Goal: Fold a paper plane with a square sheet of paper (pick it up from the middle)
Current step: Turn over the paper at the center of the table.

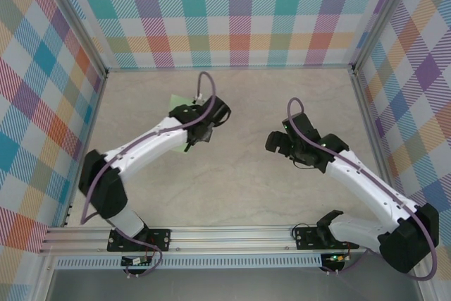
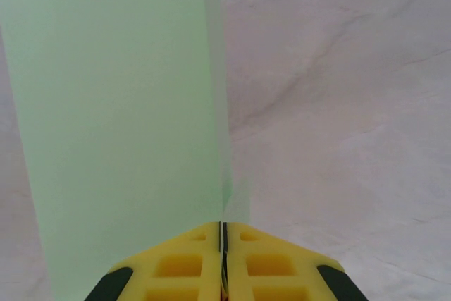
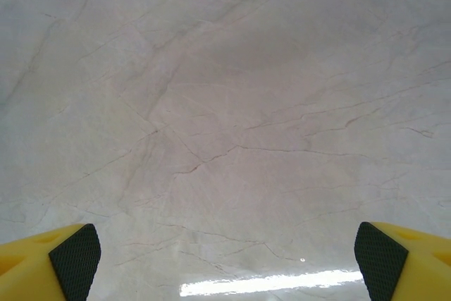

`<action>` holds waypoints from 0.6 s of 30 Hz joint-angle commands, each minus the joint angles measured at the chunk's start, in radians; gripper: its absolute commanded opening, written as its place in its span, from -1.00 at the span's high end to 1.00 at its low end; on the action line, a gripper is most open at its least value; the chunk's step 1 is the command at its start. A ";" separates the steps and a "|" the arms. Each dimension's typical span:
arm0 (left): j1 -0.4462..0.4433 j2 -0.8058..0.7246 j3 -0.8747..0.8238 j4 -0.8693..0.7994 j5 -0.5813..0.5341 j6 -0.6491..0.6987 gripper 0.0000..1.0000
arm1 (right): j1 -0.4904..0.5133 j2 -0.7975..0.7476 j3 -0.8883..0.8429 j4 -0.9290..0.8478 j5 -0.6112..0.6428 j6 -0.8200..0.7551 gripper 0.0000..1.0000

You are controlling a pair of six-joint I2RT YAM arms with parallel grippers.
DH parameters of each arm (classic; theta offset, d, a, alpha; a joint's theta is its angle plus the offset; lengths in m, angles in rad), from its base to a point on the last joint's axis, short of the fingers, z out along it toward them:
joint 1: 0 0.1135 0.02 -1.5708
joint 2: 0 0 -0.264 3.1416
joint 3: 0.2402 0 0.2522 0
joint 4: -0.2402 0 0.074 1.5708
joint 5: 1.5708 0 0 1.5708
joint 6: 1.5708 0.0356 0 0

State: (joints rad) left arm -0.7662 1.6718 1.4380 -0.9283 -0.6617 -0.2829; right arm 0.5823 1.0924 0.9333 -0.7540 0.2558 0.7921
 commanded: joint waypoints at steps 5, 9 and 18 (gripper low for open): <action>-0.107 0.240 0.042 -0.049 -0.256 -0.092 0.84 | -0.006 -0.080 -0.028 -0.116 0.054 0.050 -0.92; -0.156 0.346 0.058 -0.037 -0.240 -0.144 0.83 | -0.022 -0.086 -0.019 -0.147 0.066 0.065 -0.91; -0.231 0.427 0.068 0.055 -0.044 -0.204 0.74 | -0.084 -0.032 0.010 -0.105 0.014 0.018 -0.91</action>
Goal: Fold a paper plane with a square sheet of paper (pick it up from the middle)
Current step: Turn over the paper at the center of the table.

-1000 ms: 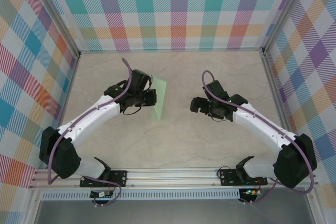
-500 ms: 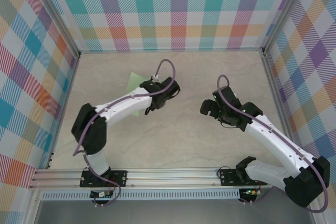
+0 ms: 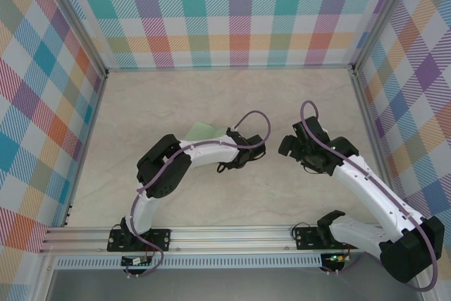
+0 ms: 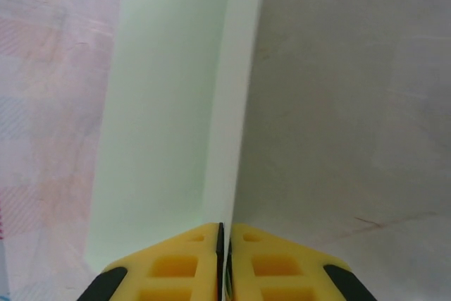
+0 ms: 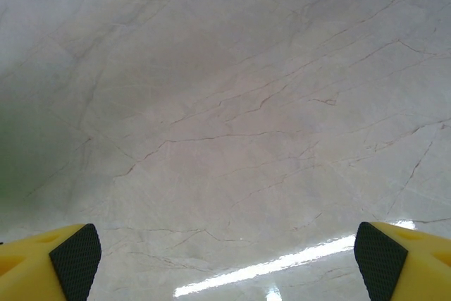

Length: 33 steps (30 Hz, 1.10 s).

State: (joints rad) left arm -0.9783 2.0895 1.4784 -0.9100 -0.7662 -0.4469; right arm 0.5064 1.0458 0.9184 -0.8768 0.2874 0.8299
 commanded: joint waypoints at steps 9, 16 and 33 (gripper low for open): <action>-0.022 0.020 0.014 0.111 0.217 -0.046 0.50 | -0.031 0.122 0.068 0.063 -0.058 -0.061 -0.91; -0.022 -0.098 0.023 0.153 0.374 -0.053 0.22 | -0.047 0.141 0.103 0.044 -0.082 -0.079 -0.91; 0.264 -0.712 -0.446 0.419 0.732 -0.217 0.03 | 0.025 0.415 0.213 0.364 -0.489 -0.142 -0.58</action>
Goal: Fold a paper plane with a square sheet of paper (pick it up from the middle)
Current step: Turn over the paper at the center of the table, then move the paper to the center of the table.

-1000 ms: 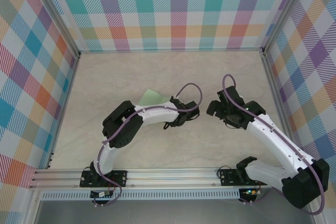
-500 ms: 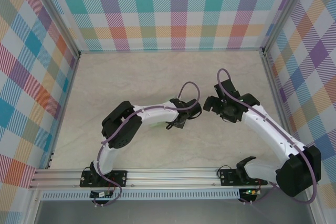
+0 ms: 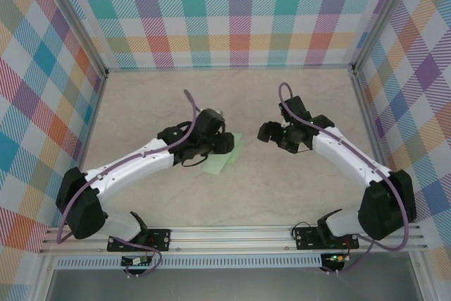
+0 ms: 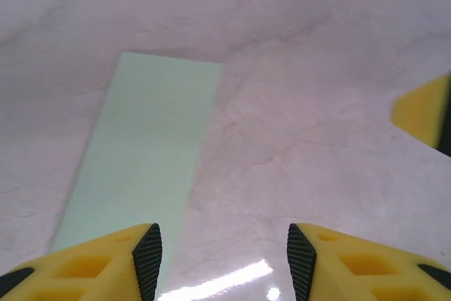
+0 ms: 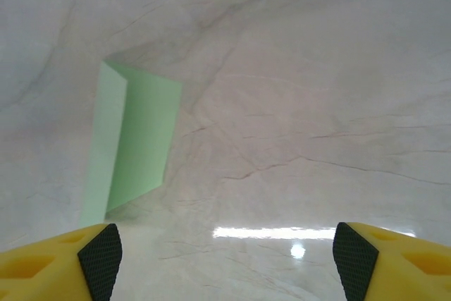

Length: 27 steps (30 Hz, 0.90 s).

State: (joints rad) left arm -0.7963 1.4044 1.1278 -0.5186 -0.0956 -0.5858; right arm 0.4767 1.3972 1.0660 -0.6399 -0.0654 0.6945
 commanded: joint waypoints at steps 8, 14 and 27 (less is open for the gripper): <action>0.333 -0.144 -0.295 0.027 0.080 -0.134 0.08 | 0.254 0.380 0.288 0.185 -0.141 0.061 -0.37; 0.410 -0.183 -0.335 -0.006 0.074 -0.134 -0.07 | 0.323 0.589 0.442 0.127 -0.135 0.097 -0.33; 0.427 -0.174 -0.352 0.009 0.111 -0.138 -0.27 | 0.330 0.724 0.449 0.042 -0.177 -0.183 -0.34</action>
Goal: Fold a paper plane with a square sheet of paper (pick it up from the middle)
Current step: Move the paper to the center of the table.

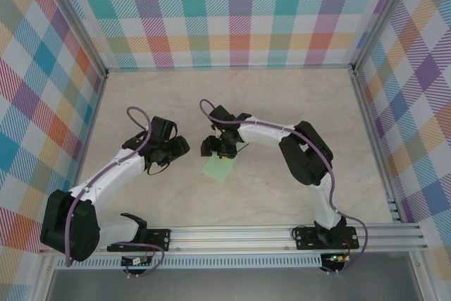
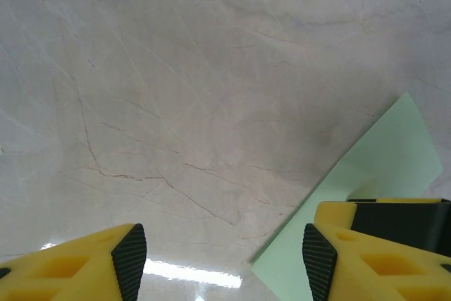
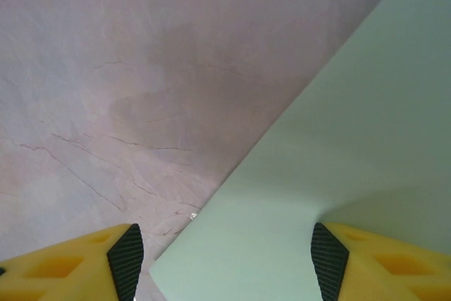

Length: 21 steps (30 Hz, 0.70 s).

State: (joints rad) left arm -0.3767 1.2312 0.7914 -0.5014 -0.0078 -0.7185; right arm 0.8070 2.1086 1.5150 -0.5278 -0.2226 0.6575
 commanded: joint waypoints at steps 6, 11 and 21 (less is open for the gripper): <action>0.007 -0.002 -0.018 0.001 0.057 0.011 -0.29 | -0.015 -0.014 -0.093 -0.154 -0.041 -0.415 -0.36; 0.007 0.000 -0.021 0.024 0.109 0.025 -0.33 | -0.046 -0.110 -0.174 -0.161 -0.092 -0.546 -0.37; -0.027 0.017 -0.042 0.186 0.294 0.029 -0.36 | -0.081 -0.470 -0.342 -0.006 0.048 -0.029 -0.51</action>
State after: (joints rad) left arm -0.3851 1.2350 0.7692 -0.3996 0.1967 -0.6983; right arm 0.7349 1.7500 1.2381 -0.5690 -0.2405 0.3866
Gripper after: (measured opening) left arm 0.682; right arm 0.749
